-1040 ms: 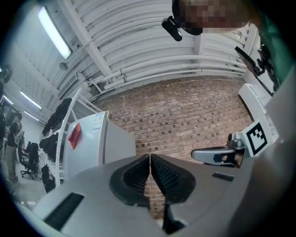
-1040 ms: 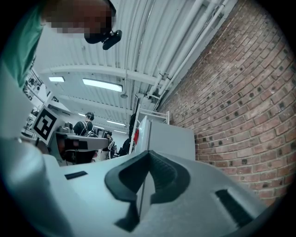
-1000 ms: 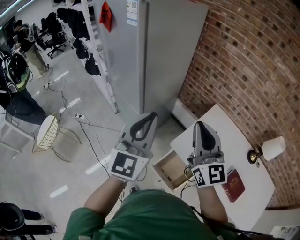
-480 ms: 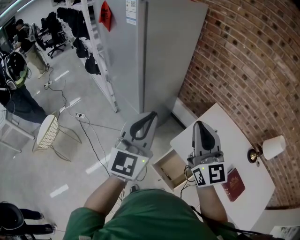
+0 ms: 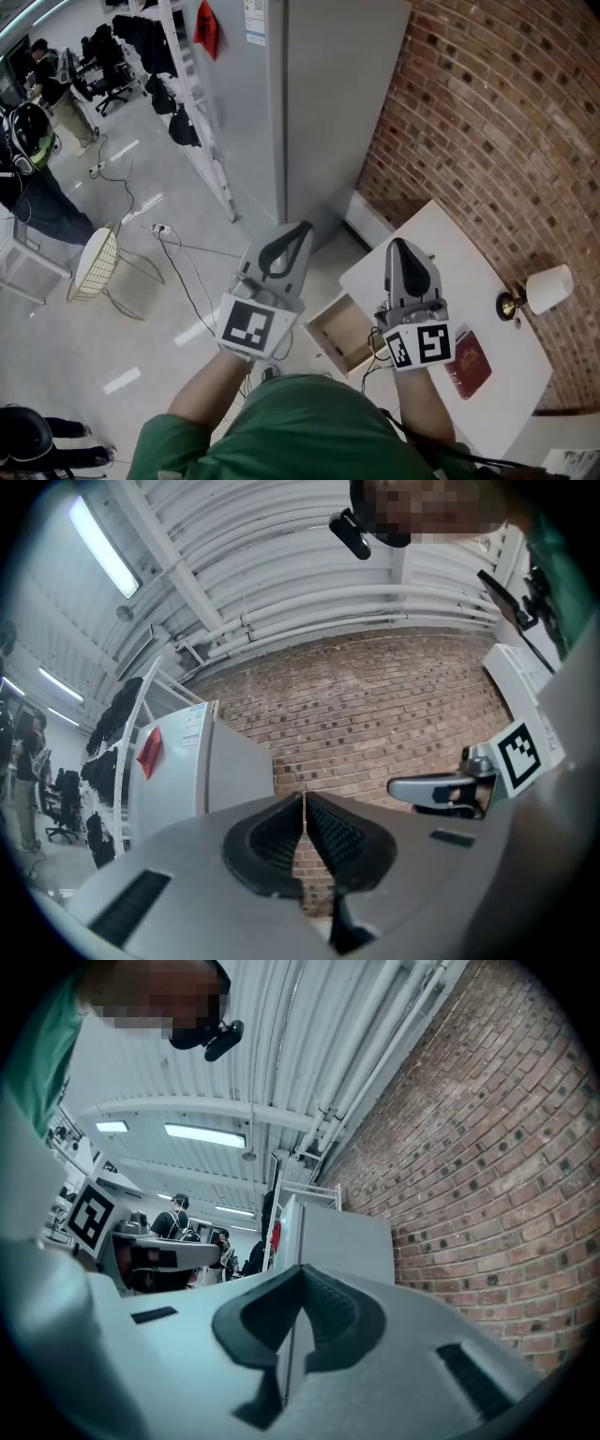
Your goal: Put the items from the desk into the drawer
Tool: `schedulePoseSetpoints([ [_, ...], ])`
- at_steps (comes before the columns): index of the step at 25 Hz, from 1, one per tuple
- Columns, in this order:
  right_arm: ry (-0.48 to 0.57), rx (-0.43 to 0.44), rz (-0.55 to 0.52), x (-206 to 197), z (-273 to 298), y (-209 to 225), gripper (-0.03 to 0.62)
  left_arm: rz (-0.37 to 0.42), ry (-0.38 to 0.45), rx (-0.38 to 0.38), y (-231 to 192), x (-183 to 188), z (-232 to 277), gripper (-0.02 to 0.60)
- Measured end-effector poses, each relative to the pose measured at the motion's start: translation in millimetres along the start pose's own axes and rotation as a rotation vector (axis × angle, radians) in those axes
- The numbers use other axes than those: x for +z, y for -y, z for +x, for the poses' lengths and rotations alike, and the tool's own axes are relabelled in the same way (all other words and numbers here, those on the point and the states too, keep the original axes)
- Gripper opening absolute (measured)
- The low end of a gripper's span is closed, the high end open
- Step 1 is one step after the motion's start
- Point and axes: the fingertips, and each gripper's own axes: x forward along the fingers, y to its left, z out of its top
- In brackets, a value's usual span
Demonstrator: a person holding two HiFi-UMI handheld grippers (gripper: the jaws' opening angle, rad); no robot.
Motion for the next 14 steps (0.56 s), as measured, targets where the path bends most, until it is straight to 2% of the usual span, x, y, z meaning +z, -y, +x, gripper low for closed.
schedulePoseSetpoints([
  [14, -0.014, 0.007, 0.012, -6, -18, 13, 0.003, 0.000, -0.015, 0.008, 23, -9, 2, 0.012],
])
